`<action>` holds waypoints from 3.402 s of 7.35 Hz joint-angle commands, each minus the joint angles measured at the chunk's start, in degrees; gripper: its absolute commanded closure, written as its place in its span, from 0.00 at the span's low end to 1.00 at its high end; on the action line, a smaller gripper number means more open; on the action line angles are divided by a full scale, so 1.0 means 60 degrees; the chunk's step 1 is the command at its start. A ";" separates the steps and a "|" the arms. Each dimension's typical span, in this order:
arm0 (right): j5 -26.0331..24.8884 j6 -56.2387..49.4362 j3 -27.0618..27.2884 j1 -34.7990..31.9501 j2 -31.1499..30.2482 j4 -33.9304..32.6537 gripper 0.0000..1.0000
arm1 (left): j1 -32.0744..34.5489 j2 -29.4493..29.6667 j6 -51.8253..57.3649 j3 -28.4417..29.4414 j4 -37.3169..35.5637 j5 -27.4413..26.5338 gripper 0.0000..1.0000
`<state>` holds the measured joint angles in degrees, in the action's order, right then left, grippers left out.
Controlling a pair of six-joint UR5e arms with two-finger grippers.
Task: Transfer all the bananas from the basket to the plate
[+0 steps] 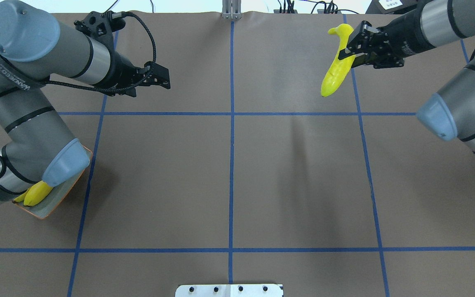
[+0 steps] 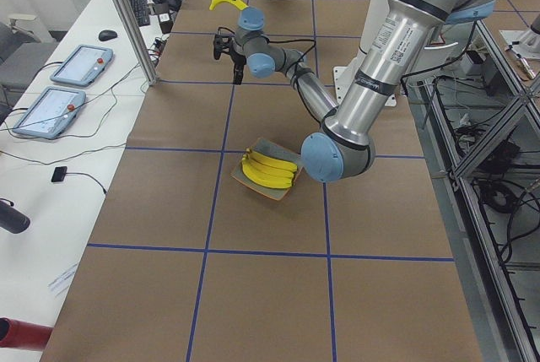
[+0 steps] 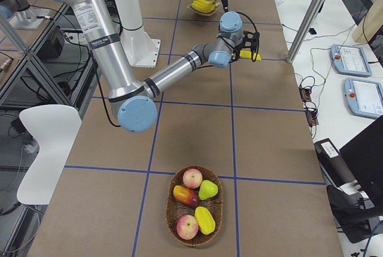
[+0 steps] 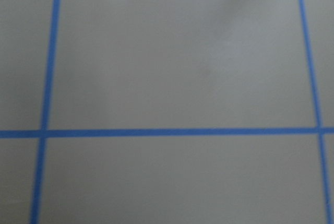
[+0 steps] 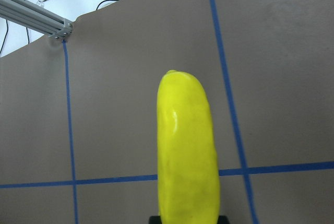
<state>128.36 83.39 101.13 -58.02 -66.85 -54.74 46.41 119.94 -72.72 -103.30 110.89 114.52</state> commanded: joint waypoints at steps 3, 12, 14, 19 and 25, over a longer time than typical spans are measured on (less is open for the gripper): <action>-0.2653 0.2840 0.0182 0.2151 0.0199 0.2890 1.00 | -0.0015 0.0224 -0.1253 0.0166 0.1454 0.0000 0.01; -0.3698 0.2009 -0.0009 0.4175 0.0696 0.3615 1.00 | -0.0805 0.1615 -0.2425 0.0795 0.2041 -0.0014 0.01; -0.4019 0.1587 0.0006 0.4527 0.0741 0.3630 1.00 | -0.0966 0.1894 -0.2440 0.1176 0.2026 -0.0014 0.01; -0.4415 0.0473 0.0021 0.4529 0.0741 0.3542 1.00 | -0.1172 0.1777 -0.2440 0.1089 0.1734 0.0351 0.03; -0.4416 -0.0012 0.0050 0.4646 0.0726 0.3586 1.00 | -0.1319 0.1836 -0.2469 0.1089 0.1719 0.0337 0.56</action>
<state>101.80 83.43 101.29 -30.18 -62.45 -33.27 38.52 131.02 -87.54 -96.77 121.24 116.57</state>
